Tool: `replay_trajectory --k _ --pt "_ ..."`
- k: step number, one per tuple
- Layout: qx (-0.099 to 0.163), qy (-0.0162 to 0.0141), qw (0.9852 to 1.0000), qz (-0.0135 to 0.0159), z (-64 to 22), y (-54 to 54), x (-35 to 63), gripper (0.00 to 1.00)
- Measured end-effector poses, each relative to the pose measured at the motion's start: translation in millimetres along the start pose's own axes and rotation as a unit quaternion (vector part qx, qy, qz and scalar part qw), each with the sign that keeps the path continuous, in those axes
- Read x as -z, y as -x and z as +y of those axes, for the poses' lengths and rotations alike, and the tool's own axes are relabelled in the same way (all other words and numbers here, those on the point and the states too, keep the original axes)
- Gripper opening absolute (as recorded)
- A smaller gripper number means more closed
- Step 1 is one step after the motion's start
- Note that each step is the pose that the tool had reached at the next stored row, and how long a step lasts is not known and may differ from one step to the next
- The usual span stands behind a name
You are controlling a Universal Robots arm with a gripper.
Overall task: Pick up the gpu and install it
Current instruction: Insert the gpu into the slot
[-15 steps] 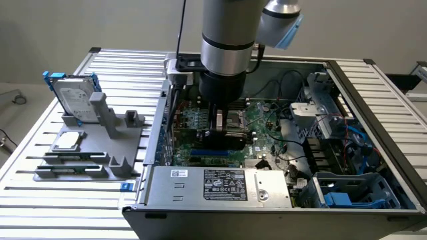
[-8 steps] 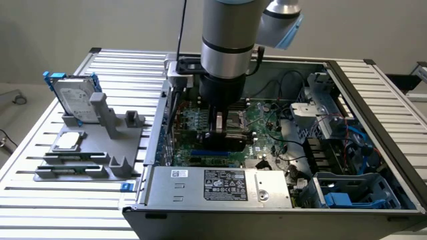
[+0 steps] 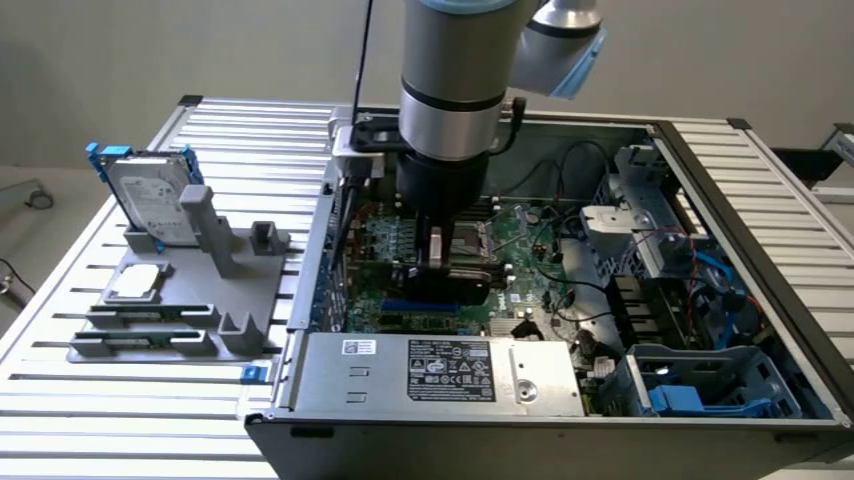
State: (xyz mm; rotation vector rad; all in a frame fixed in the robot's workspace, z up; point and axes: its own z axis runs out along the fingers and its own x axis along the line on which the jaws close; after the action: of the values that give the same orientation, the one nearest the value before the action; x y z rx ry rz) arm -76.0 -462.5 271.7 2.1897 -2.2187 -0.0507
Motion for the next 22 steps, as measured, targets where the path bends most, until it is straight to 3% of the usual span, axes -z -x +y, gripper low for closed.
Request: replay_trajectory --k 15,22 --pt "0.000 0.0005 1.0000 0.0001 0.0 0.0 -3.4 0.26" --pt "-0.006 0.0061 1.0000 -0.0002 0.1 0.0 -3.5 0.26"
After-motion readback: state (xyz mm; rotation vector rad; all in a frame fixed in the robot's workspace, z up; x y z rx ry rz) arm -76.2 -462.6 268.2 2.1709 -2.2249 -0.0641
